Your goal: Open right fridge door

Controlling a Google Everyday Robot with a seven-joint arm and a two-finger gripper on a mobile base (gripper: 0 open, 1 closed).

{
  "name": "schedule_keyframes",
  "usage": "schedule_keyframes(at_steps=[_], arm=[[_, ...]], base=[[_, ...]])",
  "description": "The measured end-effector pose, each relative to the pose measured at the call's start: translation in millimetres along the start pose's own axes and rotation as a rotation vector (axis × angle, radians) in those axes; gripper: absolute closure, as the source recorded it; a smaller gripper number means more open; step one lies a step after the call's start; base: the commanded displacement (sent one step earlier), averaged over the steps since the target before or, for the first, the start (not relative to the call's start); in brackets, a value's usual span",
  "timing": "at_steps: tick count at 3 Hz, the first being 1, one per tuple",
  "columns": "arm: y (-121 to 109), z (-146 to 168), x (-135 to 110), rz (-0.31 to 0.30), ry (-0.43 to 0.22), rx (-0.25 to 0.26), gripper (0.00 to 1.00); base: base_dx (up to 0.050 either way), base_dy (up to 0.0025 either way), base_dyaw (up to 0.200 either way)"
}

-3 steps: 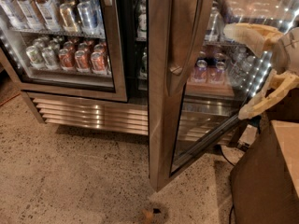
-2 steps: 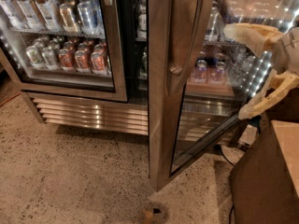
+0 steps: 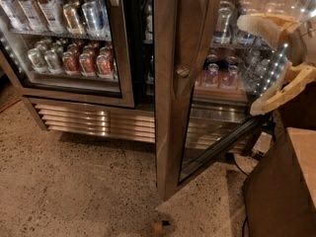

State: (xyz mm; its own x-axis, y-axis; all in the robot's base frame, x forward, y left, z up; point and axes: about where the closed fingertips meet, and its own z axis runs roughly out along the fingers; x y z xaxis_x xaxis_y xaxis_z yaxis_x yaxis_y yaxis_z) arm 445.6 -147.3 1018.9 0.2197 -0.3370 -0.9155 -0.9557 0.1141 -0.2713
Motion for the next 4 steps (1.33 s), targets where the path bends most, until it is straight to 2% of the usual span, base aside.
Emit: schedule_keyframes(at_steps=[1, 2, 3, 4], arm=[[-3, 7, 35, 0.097, 0.001, 0.0, 0.0], [-3, 7, 35, 0.097, 0.001, 0.0, 0.0], [-2, 12, 45, 0.115, 0.008, 0.0, 0.0], [3, 25, 84, 0.197, 0.011, -0.016, 0.0]], base=[[0.0, 0.0, 0.0], [0.0, 0.0, 0.0], [0.0, 0.0, 0.0], [0.0, 0.0, 0.0]])
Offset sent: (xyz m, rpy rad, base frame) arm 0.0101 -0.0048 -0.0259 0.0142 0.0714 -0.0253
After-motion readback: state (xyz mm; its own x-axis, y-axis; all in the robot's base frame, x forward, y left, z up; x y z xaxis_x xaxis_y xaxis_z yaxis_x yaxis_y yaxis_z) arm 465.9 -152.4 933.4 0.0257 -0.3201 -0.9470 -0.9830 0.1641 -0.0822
